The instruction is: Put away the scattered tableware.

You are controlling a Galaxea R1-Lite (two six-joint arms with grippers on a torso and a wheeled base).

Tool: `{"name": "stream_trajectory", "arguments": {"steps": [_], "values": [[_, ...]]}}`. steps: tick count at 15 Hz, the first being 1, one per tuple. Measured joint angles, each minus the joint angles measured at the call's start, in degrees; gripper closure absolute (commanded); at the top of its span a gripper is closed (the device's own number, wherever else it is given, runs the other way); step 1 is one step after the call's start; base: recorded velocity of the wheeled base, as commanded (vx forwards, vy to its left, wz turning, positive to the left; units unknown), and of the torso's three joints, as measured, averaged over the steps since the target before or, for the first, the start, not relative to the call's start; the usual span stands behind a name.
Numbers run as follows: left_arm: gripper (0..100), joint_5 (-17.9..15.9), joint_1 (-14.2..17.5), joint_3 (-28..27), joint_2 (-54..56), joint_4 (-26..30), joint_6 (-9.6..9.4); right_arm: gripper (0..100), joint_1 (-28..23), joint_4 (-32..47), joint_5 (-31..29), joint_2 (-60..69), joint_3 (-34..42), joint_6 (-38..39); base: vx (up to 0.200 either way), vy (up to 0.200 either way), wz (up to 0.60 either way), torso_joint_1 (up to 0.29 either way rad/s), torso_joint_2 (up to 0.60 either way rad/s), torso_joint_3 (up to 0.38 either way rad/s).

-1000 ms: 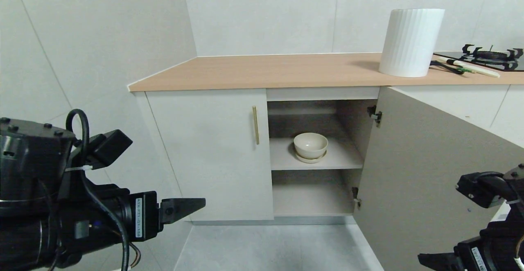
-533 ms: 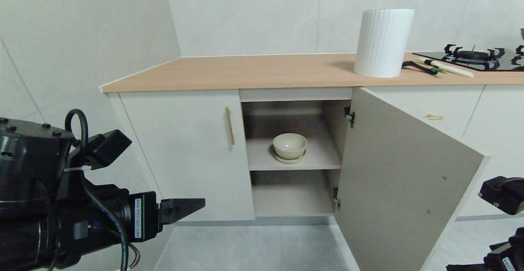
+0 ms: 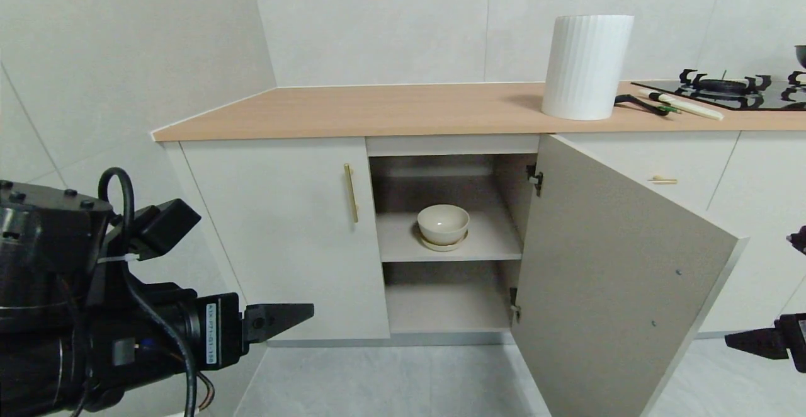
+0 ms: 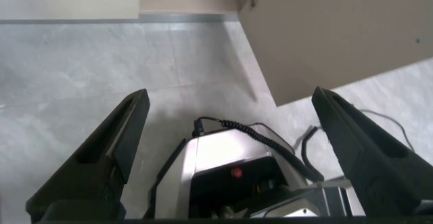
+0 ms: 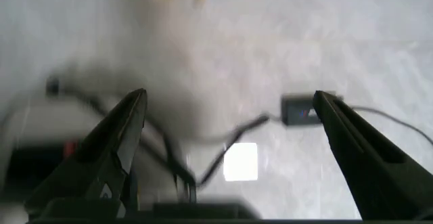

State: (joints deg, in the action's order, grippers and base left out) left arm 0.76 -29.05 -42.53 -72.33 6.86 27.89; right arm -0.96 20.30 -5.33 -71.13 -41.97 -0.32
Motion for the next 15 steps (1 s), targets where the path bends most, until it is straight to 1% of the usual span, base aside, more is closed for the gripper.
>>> {"name": "stream_trajectory", "arguments": {"steps": [2,5,8,10,15], "values": [[0,-0.02,-0.09,0.01,-0.07,-0.09,0.02,0,-4.62,-2.93,0.49,-3.15,-0.15,-0.46,0.000,0.000,0.00,0.000,0.00,0.000],[0,0.04,-0.05,0.01,-0.07,-0.17,0.11,0,-6.45,-9.30,0.88,-7.12,-0.15,0.67,0.000,0.000,0.00,0.000,0.00,0.000],[0,-0.11,-0.05,-0.24,0.56,-0.30,0.51,0,-6.58,-14.36,1.83,-11.12,-0.28,7.16,0.000,0.000,0.00,0.000,0.00,0.000],[0,-0.16,-0.05,-0.33,0.96,-0.30,0.55,0,-6.45,-17.35,2.07,-13.15,-0.37,9.56,0.000,0.000,0.00,0.000,0.00,0.000],[0,-0.16,-0.05,-0.29,1.30,-1.29,0.55,0,-4.10,-17.94,2.13,-16.16,-0.28,13.18,0.000,0.000,0.00,0.000,0.00,0.000]]}}
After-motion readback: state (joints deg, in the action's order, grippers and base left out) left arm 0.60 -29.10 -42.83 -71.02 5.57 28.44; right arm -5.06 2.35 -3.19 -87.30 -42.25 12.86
